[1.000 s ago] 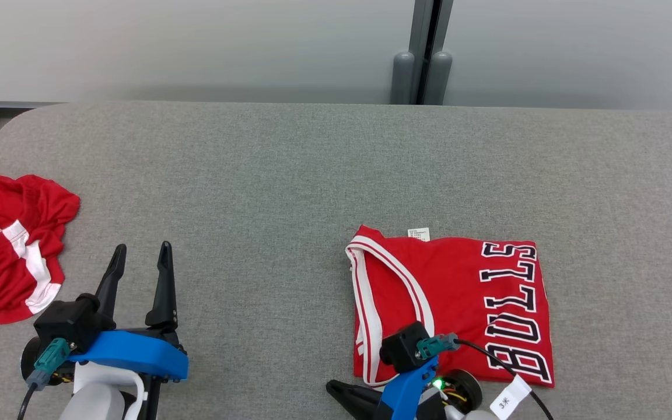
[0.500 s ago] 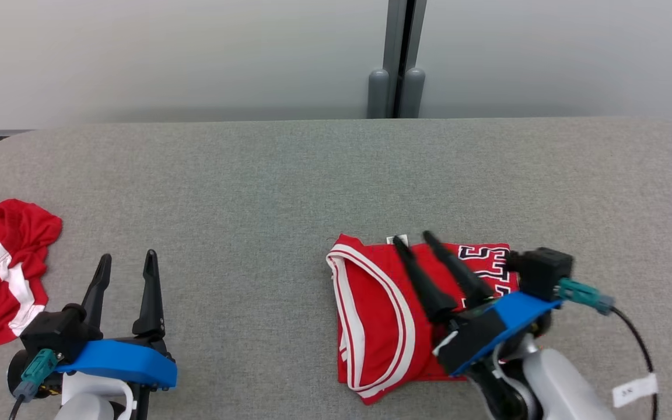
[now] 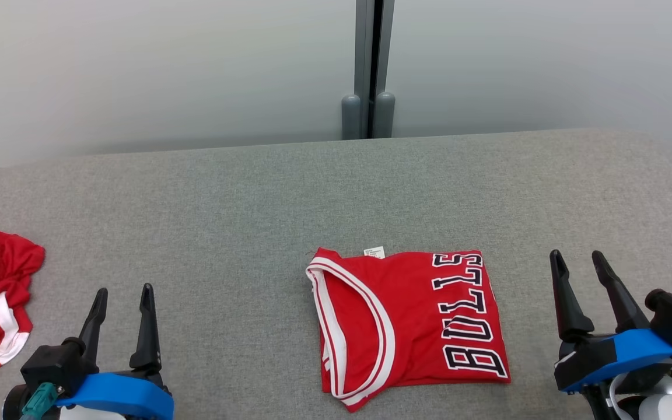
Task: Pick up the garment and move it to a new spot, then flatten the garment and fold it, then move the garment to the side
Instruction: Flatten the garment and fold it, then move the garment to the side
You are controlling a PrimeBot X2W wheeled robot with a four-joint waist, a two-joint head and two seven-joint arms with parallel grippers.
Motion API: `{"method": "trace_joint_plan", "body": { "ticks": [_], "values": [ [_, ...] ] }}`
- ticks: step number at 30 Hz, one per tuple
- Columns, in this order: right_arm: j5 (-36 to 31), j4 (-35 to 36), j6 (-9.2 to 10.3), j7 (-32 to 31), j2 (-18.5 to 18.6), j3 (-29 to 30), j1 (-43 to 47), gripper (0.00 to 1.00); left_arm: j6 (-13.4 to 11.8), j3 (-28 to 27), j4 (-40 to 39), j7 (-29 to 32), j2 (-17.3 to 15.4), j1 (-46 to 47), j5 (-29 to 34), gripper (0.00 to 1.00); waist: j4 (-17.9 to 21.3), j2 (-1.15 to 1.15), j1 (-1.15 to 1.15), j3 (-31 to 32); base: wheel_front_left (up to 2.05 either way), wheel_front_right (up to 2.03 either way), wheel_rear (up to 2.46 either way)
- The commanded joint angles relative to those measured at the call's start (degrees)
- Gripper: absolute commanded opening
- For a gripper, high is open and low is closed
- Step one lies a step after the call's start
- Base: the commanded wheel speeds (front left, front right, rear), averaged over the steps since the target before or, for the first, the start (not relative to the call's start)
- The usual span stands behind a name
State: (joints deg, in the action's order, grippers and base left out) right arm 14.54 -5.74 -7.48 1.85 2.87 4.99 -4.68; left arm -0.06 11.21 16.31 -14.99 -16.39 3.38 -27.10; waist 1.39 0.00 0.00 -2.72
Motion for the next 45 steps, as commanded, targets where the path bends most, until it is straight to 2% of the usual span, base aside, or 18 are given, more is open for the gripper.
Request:
{"method": "trace_joint_plan", "body": {
  "ticks": [1, 9, 35, 39, 45],
  "values": [
    [-0.4, 0.4, -0.03, -0.2, 0.0, 0.1, 0.9, 1.00, -0.5, -0.1, -0.2, -0.3, -0.3, -0.5, 0.2, 1.00, 0.3, 0.00, 0.00, 0.4, 0.00, 0.00, 0.00],
    [-4.1, 0.2, -0.03, -3.5, 0.1, -1.1, 3.4, 1.00, -0.9, 1.0, -0.7, 0.2, -0.4, -3.0, 0.6, 1.00, 0.1, 0.00, 0.00, 3.2, 0.00, 0.00, 0.00],
    [-3.2, -1.0, -0.03, -5.6, 0.1, -1.3, 3.3, 1.00, -2.4, 2.2, -3.1, 2.2, -0.9, -3.9, -0.2, 1.00, -1.0, 0.00, 0.00, 3.9, 0.00, 0.00, 0.00],
    [-2.0, -1.4, -0.03, -9.4, 0.1, -2.2, 0.8, 1.00, -2.5, 2.1, -3.6, 2.1, -1.1, -3.7, -0.4, 1.00, -1.2, 0.00, 0.00, 3.2, 0.00, 0.00, 0.00],
    [1.1, -5.2, -0.03, -20.3, 0.1, -2.3, -4.1, 1.00, -2.7, 2.2, -4.4, 2.0, -1.2, -2.7, -0.5, 1.00, -2.0, 0.00, 0.00, 1.4, 0.00, 0.00, 0.00]
  ]
}}
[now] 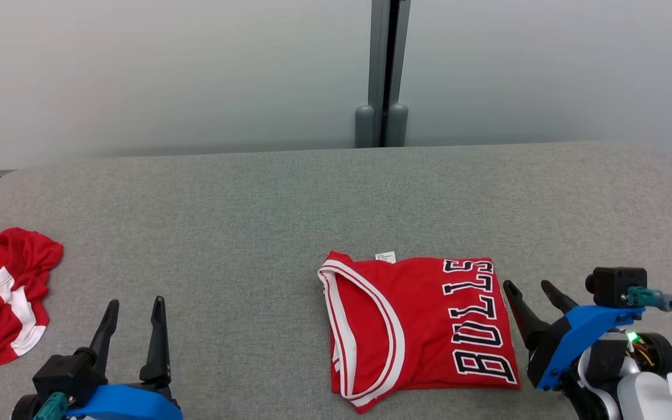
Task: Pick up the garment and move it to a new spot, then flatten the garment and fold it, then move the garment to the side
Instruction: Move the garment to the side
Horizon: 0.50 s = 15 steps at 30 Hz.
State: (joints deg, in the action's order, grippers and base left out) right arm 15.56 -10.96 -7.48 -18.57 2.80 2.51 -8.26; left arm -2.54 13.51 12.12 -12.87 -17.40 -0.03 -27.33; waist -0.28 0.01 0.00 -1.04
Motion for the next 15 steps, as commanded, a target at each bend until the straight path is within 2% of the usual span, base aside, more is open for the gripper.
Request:
{"method": "trace_joint_plan", "body": {
  "ticks": [1, 5, 15],
  "values": [
    [0.1, -1.0, -0.03, -1.2, 0.2, 0.4, -1.5, 1.00, -0.2, -0.1, -0.4, -0.1, -0.2, 1.0, -0.2, 1.00, -0.5, -0.01, 0.00, -0.8, 0.00, 0.00, 0.00],
    [-1.7, -6.3, -0.03, -3.8, 0.2, 1.7, -5.0, 1.00, 0.1, 0.3, -0.7, -0.2, 0.0, 2.4, -0.1, 1.00, -1.7, -0.01, 0.00, -2.9, 0.00, 0.00, 0.00],
    [-2.5, -22.3, -0.03, -2.4, 0.2, 2.6, -9.0, 1.00, 0.9, 1.2, -0.1, -0.9, 0.8, 5.0, 0.1, 1.00, -4.2, -0.01, 0.00, -5.8, 0.00, 0.00, 0.00]
  ]
}}
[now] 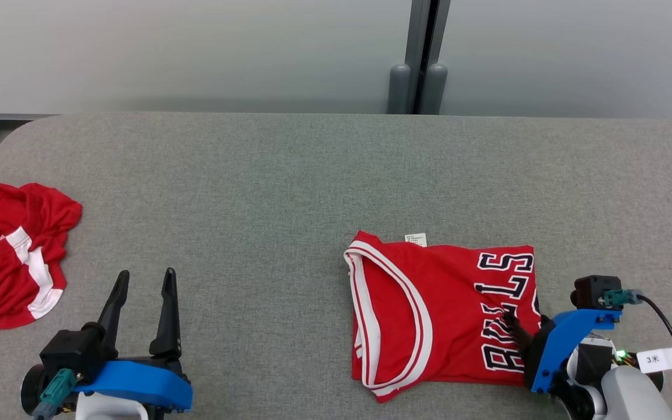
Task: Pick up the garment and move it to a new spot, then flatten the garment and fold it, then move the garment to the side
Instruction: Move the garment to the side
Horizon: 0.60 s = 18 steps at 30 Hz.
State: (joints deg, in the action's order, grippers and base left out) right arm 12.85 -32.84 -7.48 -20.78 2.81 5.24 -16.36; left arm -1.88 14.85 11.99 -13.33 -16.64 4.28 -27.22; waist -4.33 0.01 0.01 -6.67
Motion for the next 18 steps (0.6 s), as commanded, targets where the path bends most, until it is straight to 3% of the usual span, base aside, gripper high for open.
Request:
{"method": "trace_joint_plan", "body": {
  "ticks": [1, 4, 5, 6, 7, 11, 18],
  "values": [
    [0.1, -1.9, -0.03, -0.3, 0.1, -0.4, -0.9, 1.00, 0.2, -0.1, 0.2, -0.4, 0.1, 0.7, 0.0, 1.00, -0.2, -0.01, -0.01, -0.2, 0.00, 0.00, 0.00],
    [0.5, -5.2, -0.03, -1.2, -0.1, -2.6, -1.0, 1.00, 0.2, -0.2, 0.5, -0.6, 0.1, 0.8, -0.2, 1.00, -0.2, -0.01, -0.01, -0.3, 0.00, 0.00, 0.00],
    [0.3, -5.7, -0.10, -1.5, -0.3, -3.5, -1.2, 0.46, 0.2, -0.3, 0.6, -0.7, 0.1, 0.8, -0.2, 1.00, -0.1, -0.01, -0.01, -0.4, 0.00, 0.00, 0.00],
    [-0.2, -5.9, -0.11, -1.6, -0.5, -4.3, -1.6, 0.11, 0.1, -0.3, 0.6, -0.8, 0.1, 0.8, -0.3, 1.00, -0.1, -0.01, -0.01, -0.5, 0.00, 0.00, 0.00],
    [-0.7, -6.0, -0.11, -1.9, -0.5, -5.1, -2.0, 0.00, 0.1, -0.3, 0.7, -0.9, 0.2, 1.0, -0.3, 1.00, 0.0, -0.01, -0.01, -0.7, 0.00, 0.00, 0.00],
    [-4.7, -3.5, -0.09, -1.5, 1.0, -7.8, -4.8, 0.00, 0.3, -0.3, 0.3, -1.0, 0.3, 1.6, -0.2, 1.00, 0.5, -0.01, -0.01, -2.0, 0.00, 0.00, 0.00],
    [-5.9, 2.3, -0.01, -0.1, 9.6, -16.9, -15.6, 0.00, 0.7, -0.8, -1.2, -1.5, 0.1, 3.7, 0.3, 1.00, 3.1, -0.01, -0.01, -7.0, 0.00, 0.00, 0.00]
  ]
}}
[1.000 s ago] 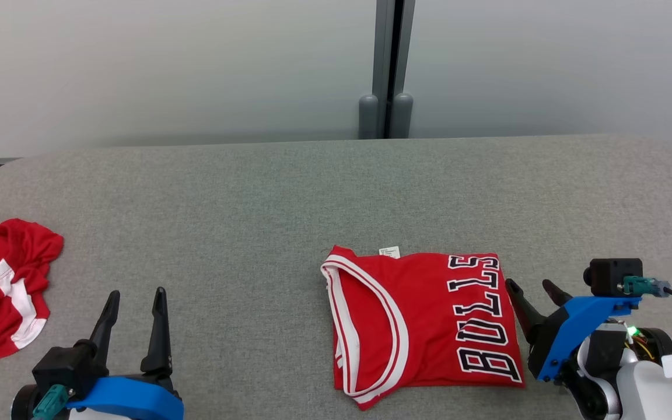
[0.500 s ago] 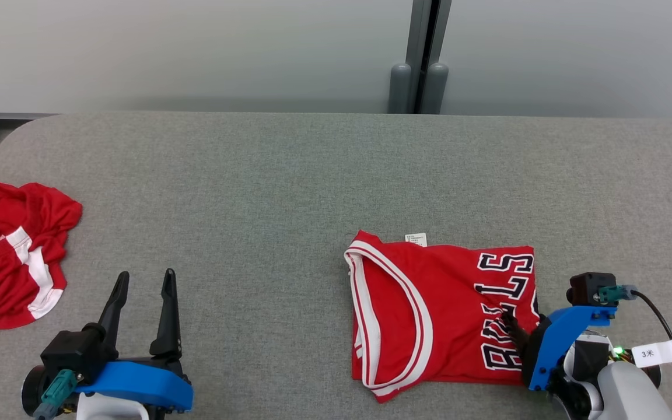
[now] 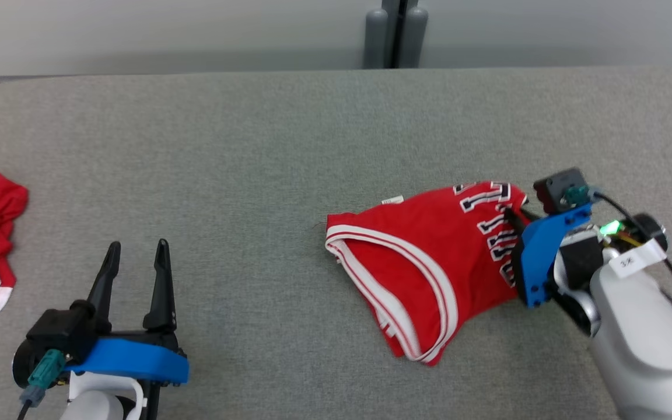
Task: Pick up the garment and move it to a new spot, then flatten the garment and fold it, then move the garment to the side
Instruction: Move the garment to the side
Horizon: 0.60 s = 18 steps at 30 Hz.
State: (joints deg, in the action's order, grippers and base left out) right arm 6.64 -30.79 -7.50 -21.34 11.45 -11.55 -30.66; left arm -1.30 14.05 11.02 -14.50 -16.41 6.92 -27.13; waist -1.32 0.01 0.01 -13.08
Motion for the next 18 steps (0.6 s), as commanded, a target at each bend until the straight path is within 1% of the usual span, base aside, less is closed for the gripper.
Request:
{"method": "trace_joint_plan", "body": {
  "ticks": [1, 5, 9, 10, 16, 18],
  "values": [
    [0.6, 0.7, 0.01, 0.5, 2.2, -1.1, -3.3, 0.00, 0.2, -0.2, -0.6, -0.4, -0.3, 1.6, 0.4, 1.00, 0.6, -0.01, -0.01, -1.6, 0.00, 0.00, 0.00],
    [0.7, 1.4, 0.01, 1.4, 8.5, -4.2, -11.2, 0.00, 0.7, -0.4, -2.2, -0.5, -0.4, 4.5, 1.4, 1.00, 2.4, -0.01, -0.01, -6.0, 0.00, 0.00, 0.00],
    [0.8, 0.9, 0.01, 3.7, 14.4, -4.7, -18.2, 0.00, 1.3, -0.2, -3.9, -0.6, -0.5, 7.5, 2.6, 1.00, 4.3, -0.01, -0.01, -10.6, 0.00, 0.00, 0.00],
    [0.8, 0.9, 0.01, 3.7, 14.4, -4.7, -18.2, 0.00, 1.3, -0.2, -3.9, -0.6, -0.5, 7.5, 2.6, 1.00, 4.3, -0.01, -0.01, -10.6, 0.00, 0.00, 0.00],
    [-0.8, -1.2, 0.02, 7.1, 21.5, -2.8, -24.1, 0.00, 2.2, 0.2, -6.8, -0.6, -1.2, 11.2, 4.3, 1.00, 7.1, -0.01, -0.01, -16.7, 0.00, 0.00, 0.00],
    [-1.5, -2.0, 0.01, 8.2, 23.2, -1.6, -25.2, 0.00, 2.2, 0.2, -8.0, -0.6, -1.6, 11.9, 4.8, 1.00, 7.8, -0.01, -0.01, -18.5, 0.00, 0.00, 0.00]
  ]
}}
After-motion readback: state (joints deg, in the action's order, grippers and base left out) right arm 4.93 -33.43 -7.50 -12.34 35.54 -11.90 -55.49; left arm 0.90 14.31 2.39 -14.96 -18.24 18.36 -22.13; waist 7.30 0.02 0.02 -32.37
